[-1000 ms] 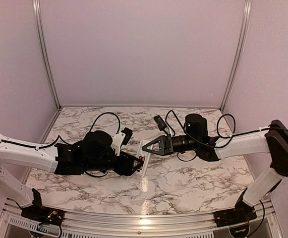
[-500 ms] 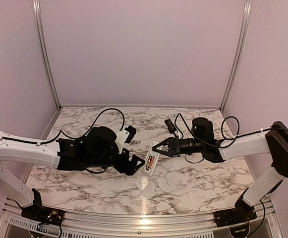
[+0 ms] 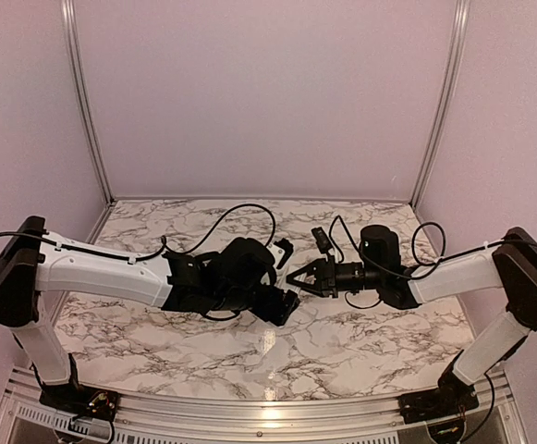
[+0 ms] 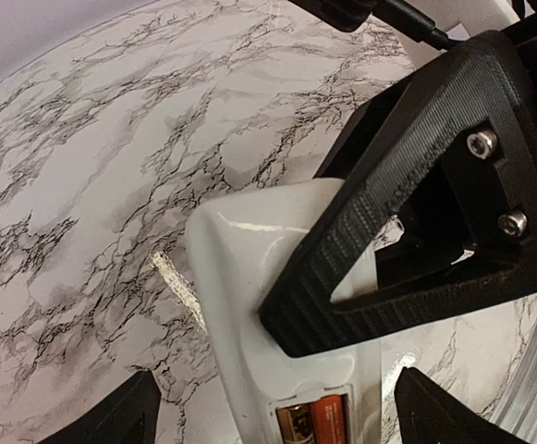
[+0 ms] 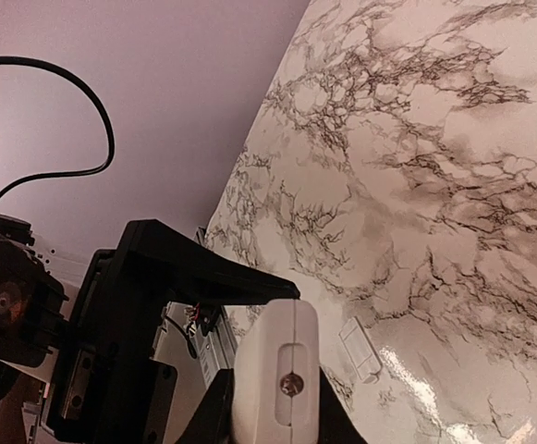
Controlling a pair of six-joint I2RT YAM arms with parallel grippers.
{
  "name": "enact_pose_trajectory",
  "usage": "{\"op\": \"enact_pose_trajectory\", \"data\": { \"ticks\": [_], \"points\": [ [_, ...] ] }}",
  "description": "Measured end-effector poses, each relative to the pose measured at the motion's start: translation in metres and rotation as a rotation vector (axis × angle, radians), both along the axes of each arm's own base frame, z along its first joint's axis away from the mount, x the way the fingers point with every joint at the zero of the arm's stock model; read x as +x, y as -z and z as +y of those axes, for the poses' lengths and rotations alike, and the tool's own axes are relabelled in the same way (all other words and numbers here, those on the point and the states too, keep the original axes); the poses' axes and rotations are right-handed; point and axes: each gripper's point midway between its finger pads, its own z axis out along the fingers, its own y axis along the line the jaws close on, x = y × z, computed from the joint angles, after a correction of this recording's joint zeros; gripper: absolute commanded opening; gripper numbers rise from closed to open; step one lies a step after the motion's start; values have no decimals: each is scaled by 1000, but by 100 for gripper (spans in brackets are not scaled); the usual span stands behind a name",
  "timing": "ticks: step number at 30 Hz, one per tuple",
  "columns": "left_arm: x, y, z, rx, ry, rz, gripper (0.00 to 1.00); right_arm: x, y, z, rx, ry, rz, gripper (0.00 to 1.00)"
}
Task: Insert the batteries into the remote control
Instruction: Pass from the right arm to the left, then place the remote control without the battery cover at the center of the board.
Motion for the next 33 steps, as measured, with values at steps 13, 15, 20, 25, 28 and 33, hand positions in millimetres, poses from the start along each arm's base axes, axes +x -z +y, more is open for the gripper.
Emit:
{"op": "enact_pose_trajectory", "data": {
  "ticks": [13,15,20,25,28,33],
  "points": [
    [6,17,-6,62,0,17,46,8,-4,-1,13,41,-21,35],
    [9,18,-4,74,18,10,45,9,-4,-3,15,43,-18,60],
    [21,31,15,162,70,20,44,21,1,-24,29,81,12,74],
    [32,44,38,270,152,48,43,34,-1,-54,6,133,-10,77],
    [40,50,40,334,219,62,45,37,-15,-70,-26,164,-90,78],
    [45,71,34,426,346,99,46,32,-43,-88,-96,208,-260,83]
  ]
}}
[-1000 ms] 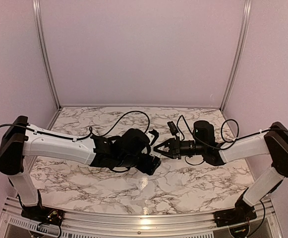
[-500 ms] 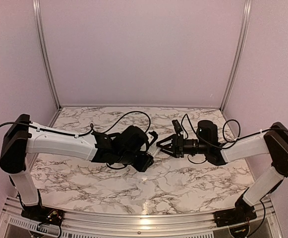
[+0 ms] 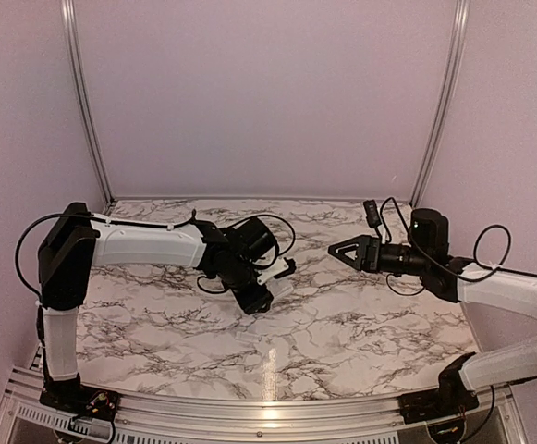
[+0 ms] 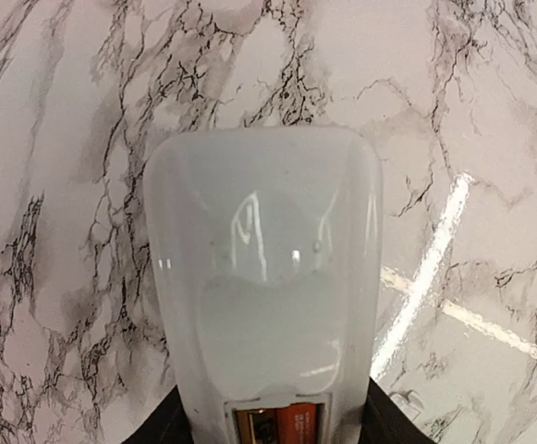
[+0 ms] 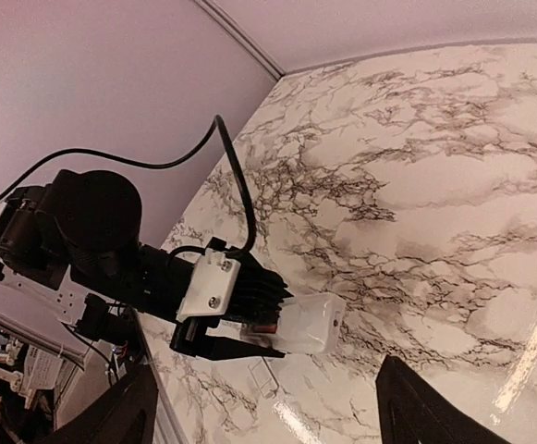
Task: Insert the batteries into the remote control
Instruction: Place the remote control without the battery cover at the center of the board.
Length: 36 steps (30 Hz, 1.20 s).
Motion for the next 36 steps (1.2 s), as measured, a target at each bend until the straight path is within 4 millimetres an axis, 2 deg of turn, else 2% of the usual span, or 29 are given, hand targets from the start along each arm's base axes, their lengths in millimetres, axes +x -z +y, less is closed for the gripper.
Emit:
{"op": "enact_pose_trajectory", "data": {
  "ticks": [3,9,12,16,26,29,31,32,34,36],
  "points": [
    [-4,21,1,77,67,46,46,-5,-18,-10,-32,31,-95,98],
    [1,51,10,181,121,109,47,-15,-66,-35,-21,153,-264,99],
    [9,53,14,185,119,125,54,-17,-77,-44,-23,200,-301,99],
    [16,54,16,195,122,131,67,-20,-71,-43,-35,184,-304,98],
    [16,51,21,210,108,119,93,-20,-23,-30,-123,77,-203,99],
    [11,35,32,197,79,96,93,-22,-5,-19,-180,1,-165,89],
    [8,13,39,154,51,63,93,-26,6,-8,-222,-53,-149,83],
    [6,-5,43,107,32,33,92,-30,10,0,-242,-86,-145,81],
    [3,-37,49,17,-4,-27,92,-42,18,17,-275,-157,-147,72],
    [-2,-68,58,-103,-58,-87,86,-54,24,33,-306,-224,-156,64]
  ]
}}
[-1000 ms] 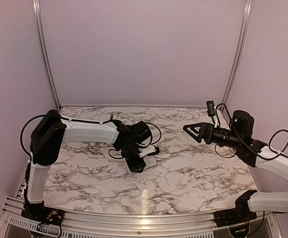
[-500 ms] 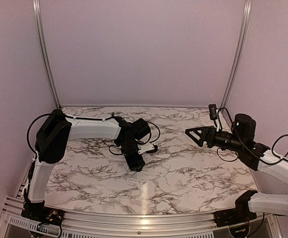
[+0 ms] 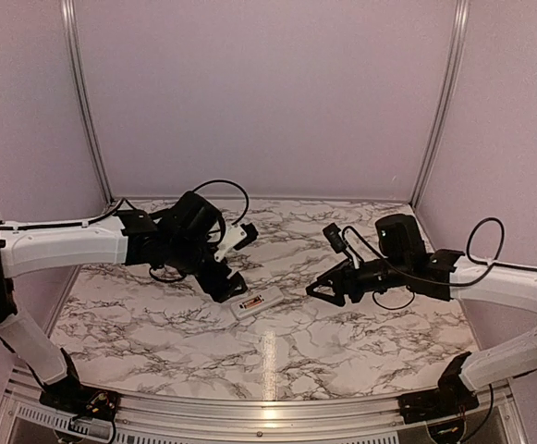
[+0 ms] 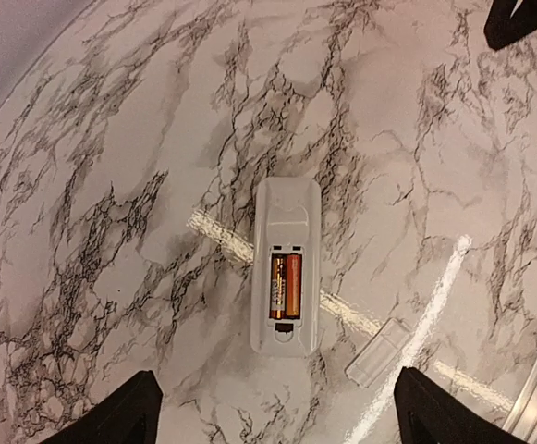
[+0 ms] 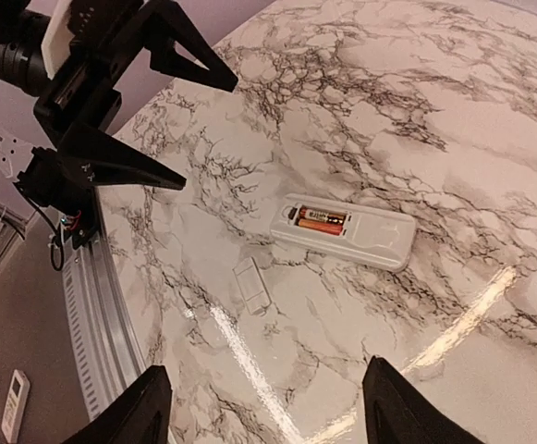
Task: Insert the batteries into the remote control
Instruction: Place the remote control without the battery cover at the center of the board, then pick up the battery cover from the center of the board.
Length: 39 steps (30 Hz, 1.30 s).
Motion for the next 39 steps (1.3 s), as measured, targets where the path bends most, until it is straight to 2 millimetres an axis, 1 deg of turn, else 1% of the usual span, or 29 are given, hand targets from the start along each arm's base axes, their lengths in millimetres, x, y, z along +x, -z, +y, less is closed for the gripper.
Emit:
{"op": "enact_pose_trajectory", "data": {
  "ticks": [1,2,3,4,5,7,9,13,16,18,20,26,32,35,39],
  "points": [
    [-5,-13,4,-70,-25,-20,80,-3,5,6,-22,-18,11,62],
    [-9,-19,7,-119,-46,-21,74,-7,7,12,-34,-45,8,61],
    [-12,-25,10,-178,-71,-28,70,-9,11,17,-50,-54,18,60],
    [-16,-25,12,-223,-94,-21,65,-8,15,19,-66,-53,28,60],
    [-20,-21,14,-251,-114,-6,62,-6,20,19,-80,-46,35,60],
    [-28,-6,15,-267,-161,36,58,-3,28,17,-100,-30,53,60],
    [-37,10,11,-249,-196,75,56,0,30,15,-102,-15,63,60],
    [-55,32,-14,-203,-234,121,53,13,26,7,-74,34,77,60],
    [-65,42,-37,-196,-262,163,51,21,23,-6,-41,81,81,60],
    [-68,48,-46,-191,-287,189,49,23,22,-14,-25,102,84,60],
    [-68,55,-52,-183,-315,212,47,22,22,-17,-15,110,89,60],
    [-72,75,-59,-130,-371,258,39,20,18,-19,9,107,78,60],
    [-73,91,-61,-89,-400,284,31,18,21,-20,13,102,82,59],
    [-74,98,-59,-70,-409,292,30,17,24,-21,9,103,86,59],
    [-74,109,-60,-44,-415,300,26,17,25,-22,9,106,87,60]
  ]
}}
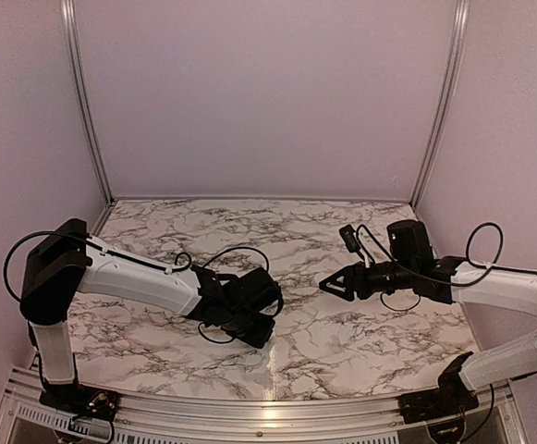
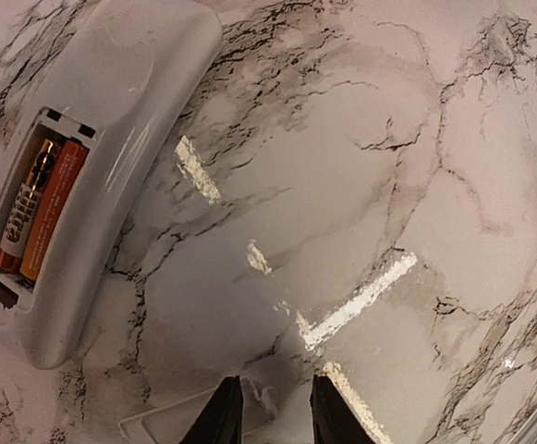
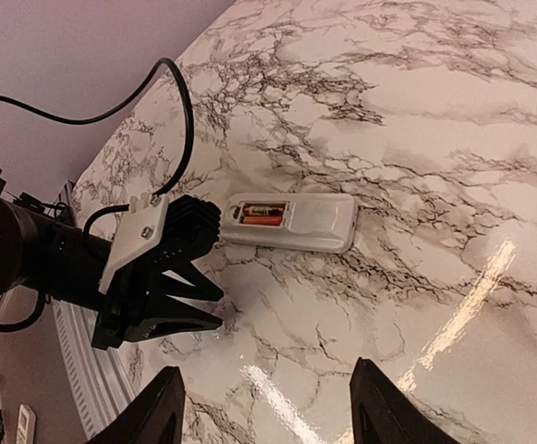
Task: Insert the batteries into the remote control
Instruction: Pick up the battery cover from the center of the board.
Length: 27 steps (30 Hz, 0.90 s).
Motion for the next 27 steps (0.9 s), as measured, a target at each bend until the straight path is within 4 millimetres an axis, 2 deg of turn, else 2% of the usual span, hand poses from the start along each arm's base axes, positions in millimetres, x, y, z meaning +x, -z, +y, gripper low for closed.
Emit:
{"op": "enact_pose_trajectory", "data": {
  "ticks": [4,9,15,18,21,23,25,27],
  "points": [
    [1,9,-1,15,0,6,17,0,0,0,1,1,-1,59],
    [-1,10,-3,12,4,17,0,1,1,0,-1,1,-2,59],
    [-4,2,-5,-17,6,32,0,5,-4,1,12,1,-32,59],
    [-7,-22,-5,-99,22,21,0,6,-6,4,26,-7,-41,59],
    [-15,-67,-4,-300,70,13,0,5,-8,10,53,-37,-42,59],
    [-11,-104,-2,-428,82,-10,0,1,-13,14,81,-73,-49,59],
    [-12,-140,0,-599,134,-17,0,-3,-23,19,120,-117,-70,59],
    [-16,-167,2,-721,194,-19,0,-10,-38,24,173,-173,-104,59]
  ]
}}
